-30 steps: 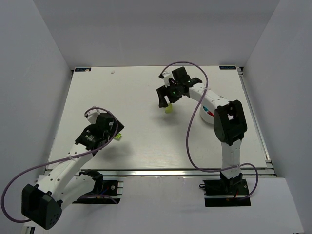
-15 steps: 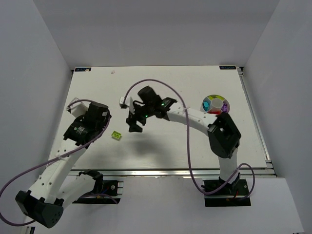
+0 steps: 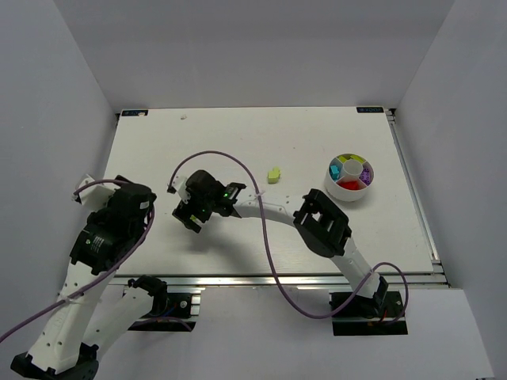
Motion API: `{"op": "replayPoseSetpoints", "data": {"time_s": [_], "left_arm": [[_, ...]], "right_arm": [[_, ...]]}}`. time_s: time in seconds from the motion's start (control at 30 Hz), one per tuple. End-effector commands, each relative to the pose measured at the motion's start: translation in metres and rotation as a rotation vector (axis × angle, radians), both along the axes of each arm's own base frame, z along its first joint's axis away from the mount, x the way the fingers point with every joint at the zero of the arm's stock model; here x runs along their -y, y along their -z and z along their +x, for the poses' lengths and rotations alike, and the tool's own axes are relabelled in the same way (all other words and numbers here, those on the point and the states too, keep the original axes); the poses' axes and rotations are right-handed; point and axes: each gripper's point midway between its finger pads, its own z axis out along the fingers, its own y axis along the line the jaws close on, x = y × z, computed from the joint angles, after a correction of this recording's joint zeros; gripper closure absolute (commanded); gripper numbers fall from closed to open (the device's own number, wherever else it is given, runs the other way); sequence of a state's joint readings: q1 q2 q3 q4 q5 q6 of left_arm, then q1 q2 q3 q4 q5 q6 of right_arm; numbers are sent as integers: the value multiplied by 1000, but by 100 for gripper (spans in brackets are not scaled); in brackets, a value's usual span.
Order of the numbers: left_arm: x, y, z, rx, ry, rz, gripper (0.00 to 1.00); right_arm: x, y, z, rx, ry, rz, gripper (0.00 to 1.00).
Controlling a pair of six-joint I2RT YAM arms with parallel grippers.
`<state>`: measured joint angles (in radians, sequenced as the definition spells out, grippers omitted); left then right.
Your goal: Sort the legos into containers by color
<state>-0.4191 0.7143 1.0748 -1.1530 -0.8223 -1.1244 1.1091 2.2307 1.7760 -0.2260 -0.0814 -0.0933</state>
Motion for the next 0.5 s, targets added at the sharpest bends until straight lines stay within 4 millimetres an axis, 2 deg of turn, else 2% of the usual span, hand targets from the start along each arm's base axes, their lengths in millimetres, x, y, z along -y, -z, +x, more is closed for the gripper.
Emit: {"op": "replayPoseSetpoints", "data": {"time_s": [0.0, 0.27, 0.37, 0.47], "left_arm": [[-9, -5, -10, 6, -34, 0, 11], [-10, -6, -18, 15, -30, -21, 11], [-12, -5, -21, 15, -32, -21, 11], [-13, -7, -24, 24, -34, -26, 11]], "right_arm": [[-21, -20, 14, 58, 70, 74, 11], [-35, -2, 19, 105, 68, 54, 12], [-37, 4, 19, 130, 59, 43, 15], [-38, 12, 21, 148, 62, 30, 23]]}}
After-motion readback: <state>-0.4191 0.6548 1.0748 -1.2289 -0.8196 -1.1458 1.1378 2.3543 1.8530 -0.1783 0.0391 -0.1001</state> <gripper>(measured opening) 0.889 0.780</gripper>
